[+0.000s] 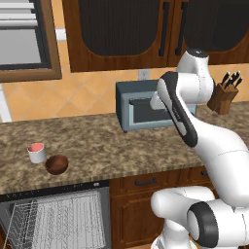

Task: Pick up the cup and bowl from the counter, place them in the dishwasher, and close the dishwasher door.

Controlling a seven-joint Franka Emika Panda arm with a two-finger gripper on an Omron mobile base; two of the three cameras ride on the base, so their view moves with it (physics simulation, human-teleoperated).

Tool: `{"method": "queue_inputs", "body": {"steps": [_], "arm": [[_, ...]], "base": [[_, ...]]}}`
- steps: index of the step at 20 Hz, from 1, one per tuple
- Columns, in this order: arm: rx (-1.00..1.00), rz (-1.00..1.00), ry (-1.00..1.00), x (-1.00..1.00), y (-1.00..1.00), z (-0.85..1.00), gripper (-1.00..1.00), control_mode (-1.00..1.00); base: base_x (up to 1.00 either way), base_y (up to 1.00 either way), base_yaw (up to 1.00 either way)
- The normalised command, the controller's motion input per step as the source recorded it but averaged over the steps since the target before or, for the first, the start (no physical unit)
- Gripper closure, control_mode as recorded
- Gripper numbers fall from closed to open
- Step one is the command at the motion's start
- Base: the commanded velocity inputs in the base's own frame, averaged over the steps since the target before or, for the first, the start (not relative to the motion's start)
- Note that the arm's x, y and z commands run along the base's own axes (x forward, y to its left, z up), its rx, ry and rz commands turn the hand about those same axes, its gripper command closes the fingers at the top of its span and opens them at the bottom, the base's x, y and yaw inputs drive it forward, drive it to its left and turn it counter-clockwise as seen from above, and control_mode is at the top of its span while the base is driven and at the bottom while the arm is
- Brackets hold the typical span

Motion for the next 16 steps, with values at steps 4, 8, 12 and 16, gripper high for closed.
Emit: {"method": "queue_inputs", "body": {"steps": [4,8,12,16], "arm": [[0.04,0.0,0.0,-0.33,0.27,-0.1,-1.0,-1.0],[0.17,0.0,0.0,-0.58,0.54,-0.37,-1.0,-1.0],[0.31,0.0,0.01,-0.07,0.74,-0.66,-1.0,-1.0],[-0.03,0.0,0.0,-0.17,1.0,-0.4,-1.0,-1.0]], "base": [[0.0,0.0,0.0],[0.0,0.0,0.0],[0.0,0.0,0.0],[0.0,0.0,0.0]]}}
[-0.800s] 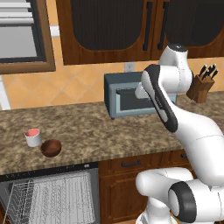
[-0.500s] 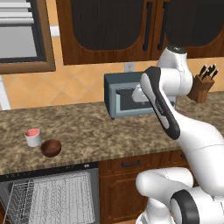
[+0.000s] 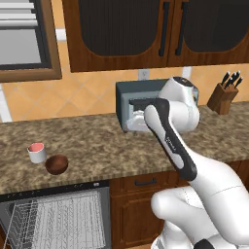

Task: Pick up the cup and bowl from the counter, place them in the dishwasher, and close the dishwasher door.

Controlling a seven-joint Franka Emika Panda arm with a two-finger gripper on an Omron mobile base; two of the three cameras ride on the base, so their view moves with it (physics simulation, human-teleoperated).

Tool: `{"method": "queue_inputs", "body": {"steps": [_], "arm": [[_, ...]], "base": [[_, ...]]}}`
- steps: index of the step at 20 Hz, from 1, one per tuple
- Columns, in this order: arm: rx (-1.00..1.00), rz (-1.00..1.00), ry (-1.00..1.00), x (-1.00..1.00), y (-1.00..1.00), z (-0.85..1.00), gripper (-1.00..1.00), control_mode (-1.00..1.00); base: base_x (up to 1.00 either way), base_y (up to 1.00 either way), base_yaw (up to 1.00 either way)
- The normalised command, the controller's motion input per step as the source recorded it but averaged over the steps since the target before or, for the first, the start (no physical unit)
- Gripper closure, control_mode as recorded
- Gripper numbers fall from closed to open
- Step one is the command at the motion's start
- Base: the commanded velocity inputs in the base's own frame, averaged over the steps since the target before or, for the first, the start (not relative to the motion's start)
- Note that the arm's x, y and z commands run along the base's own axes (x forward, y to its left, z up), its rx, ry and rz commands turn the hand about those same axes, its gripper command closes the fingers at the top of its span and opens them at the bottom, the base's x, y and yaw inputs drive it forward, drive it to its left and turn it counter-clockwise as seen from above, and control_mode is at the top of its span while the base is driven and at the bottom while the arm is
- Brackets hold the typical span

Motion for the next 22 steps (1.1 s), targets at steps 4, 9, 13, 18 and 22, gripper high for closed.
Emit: {"method": "queue_inputs", "body": {"steps": [4,9,13,18,22], "arm": [[-0.14,0.0,0.0,-0.03,1.0,-0.21,-1.0,-1.0],[-0.12,-0.03,0.04,0.08,0.73,-0.33,-1.0,-1.0],[-0.03,0.0,0.01,0.04,0.47,-0.17,-1.0,-1.0],[-0.01,-0.02,0.03,0.18,0.45,-0.3,-1.0,-1.0],[0.0,-0.15,0.06,0.16,0.46,-0.33,-1.0,-1.0]], "base": [[0.0,0.0,0.0],[0.0,0.0,0.0],[0.0,0.0,0.0],[0.0,0.0,0.0],[0.0,0.0,0.0]]}}
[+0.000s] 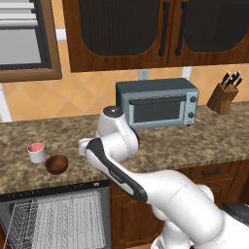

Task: Pick up the cup and bowl from the counter, place them in the dishwasher, and close the dishwasher door.

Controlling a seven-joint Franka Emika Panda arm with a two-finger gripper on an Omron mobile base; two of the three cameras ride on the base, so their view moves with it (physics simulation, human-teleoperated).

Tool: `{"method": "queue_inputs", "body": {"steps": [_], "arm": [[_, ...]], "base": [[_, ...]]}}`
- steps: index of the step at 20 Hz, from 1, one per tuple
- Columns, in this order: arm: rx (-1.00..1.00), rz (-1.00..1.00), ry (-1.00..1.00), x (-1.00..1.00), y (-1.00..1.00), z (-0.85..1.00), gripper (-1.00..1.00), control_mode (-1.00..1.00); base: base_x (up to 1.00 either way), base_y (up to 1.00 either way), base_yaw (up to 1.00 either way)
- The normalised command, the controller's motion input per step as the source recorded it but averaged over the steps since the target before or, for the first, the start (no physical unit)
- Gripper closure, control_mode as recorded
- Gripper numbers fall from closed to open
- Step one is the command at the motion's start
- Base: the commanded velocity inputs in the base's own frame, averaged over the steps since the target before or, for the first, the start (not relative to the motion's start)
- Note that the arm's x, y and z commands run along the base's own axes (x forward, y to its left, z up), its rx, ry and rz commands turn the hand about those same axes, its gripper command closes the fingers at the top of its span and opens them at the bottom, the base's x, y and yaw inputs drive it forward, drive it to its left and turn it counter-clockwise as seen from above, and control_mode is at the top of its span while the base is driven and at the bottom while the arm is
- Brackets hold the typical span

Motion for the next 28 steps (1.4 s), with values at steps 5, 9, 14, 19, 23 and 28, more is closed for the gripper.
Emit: {"method": "queue_inputs", "body": {"steps": [5,9,14,19,23,28], "arm": [[0.0,-0.26,0.03,0.11,0.51,-0.22,-1.0,-1.0],[0.0,-0.16,0.02,0.23,0.51,-0.04,-1.0,-1.0],[0.0,-0.03,0.02,0.36,0.26,0.0,-1.0,-1.0],[0.03,0.0,0.03,0.47,0.27,-0.12,-1.0,-1.0],[0.01,0.0,0.0,0.54,0.33,-0.15,-1.0,-1.0],[0.0,0.01,0.03,0.46,0.28,-0.03,-1.0,-1.0]], "base": [[0.0,0.0,0.0],[0.0,0.0,0.0],[0.0,0.0,0.0],[0.0,0.0,0.0],[0.0,0.0,0.0],[0.0,0.0,0.0]]}}
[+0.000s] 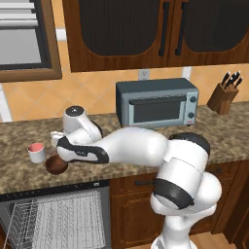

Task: Pick up the cup and bowl from the counter, place them in the dishwasher, and close the dishwasher door.

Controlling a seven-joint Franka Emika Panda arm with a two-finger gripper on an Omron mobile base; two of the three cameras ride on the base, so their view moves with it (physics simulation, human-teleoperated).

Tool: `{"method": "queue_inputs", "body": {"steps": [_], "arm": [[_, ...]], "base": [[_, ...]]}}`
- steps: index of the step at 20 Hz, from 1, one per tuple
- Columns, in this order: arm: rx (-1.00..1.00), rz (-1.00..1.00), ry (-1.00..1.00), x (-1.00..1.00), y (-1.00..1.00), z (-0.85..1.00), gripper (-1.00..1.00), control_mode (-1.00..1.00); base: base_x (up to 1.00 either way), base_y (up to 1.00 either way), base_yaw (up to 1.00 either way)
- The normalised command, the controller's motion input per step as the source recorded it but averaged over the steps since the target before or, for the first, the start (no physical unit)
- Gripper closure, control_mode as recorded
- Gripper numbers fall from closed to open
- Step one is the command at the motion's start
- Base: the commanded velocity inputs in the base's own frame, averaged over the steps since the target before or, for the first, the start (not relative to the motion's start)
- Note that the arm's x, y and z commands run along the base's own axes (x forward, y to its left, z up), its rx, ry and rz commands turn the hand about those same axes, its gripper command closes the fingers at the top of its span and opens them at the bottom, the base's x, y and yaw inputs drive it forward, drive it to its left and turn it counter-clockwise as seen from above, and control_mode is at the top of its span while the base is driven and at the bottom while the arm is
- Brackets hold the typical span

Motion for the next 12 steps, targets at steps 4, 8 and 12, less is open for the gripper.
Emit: {"method": "queue_inputs", "body": {"steps": [4,8,12], "arm": [[0.0,0.0,0.04,0.56,0.33,0.0,-1.0,-1.0],[0.0,0.0,0.03,0.5,0.34,-0.09,-1.0,-1.0],[0.0,0.01,0.01,0.49,0.37,-0.19,-1.0,-1.0]], "base": [[0.0,0.0,0.0],[0.0,0.0,0.0],[0.0,0.0,0.0]]}}
